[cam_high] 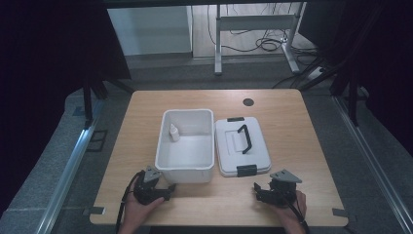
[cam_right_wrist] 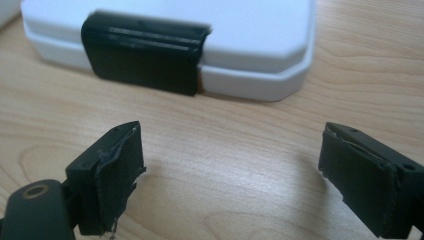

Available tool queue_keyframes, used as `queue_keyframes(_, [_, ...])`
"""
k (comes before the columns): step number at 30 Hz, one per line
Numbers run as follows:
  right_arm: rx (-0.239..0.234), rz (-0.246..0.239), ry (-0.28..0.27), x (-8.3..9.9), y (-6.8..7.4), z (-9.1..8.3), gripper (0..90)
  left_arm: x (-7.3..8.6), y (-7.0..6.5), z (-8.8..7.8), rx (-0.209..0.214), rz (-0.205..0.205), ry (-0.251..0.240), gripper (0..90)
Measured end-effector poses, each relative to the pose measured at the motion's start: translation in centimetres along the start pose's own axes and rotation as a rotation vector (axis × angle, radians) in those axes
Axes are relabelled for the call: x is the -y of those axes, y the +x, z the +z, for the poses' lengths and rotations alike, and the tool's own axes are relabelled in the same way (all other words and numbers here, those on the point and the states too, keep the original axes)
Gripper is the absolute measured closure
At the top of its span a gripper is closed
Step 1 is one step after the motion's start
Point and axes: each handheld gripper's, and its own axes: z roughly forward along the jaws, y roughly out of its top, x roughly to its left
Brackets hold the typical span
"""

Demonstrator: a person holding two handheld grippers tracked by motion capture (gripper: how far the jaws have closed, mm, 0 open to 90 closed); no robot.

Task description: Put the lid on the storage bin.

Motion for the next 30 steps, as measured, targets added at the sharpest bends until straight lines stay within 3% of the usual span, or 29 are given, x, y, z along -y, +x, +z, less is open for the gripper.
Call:
queue_keyframes(3, [0.004, 0.038, -0.016, -0.1, -0.3, -0.3, 11.8, 0.0, 0.0, 0.0, 0.000, 0.000, 0.000, 17.6])
queue_keyframes(6, [0.031, 0.091, -0.071, -0.5, -0.4, -1.1, 14.6, 0.0, 0.0, 0.0, 0.001, 0.001, 0.000, 17.5])
queue_keyframes(12, [0.041, 0.111, -0.082, -1.5, 0.1, -1.9, 14.9, 0.0, 0.0, 0.0, 0.001, 0.002, 0.001, 17.5])
queue_keyframes(13, [0.061, 0.121, -0.094, -2.1, 0.4, -2.0, 15.0, 0.0, 0.0, 0.0, 0.001, 0.002, 0.001, 17.5])
queue_keyframes(18, [0.032, 0.101, -0.084, -3.5, 1.0, -2.3, 16.4, 0.0, 0.0, 0.0, 0.000, 0.000, 0.001, 17.6])
queue_keyframes(30, [-0.047, 0.079, -0.055, -9.3, 1.8, -3.5, 22.4, 0.0, 0.0, 0.0, 0.002, -0.003, -0.002, 17.4])
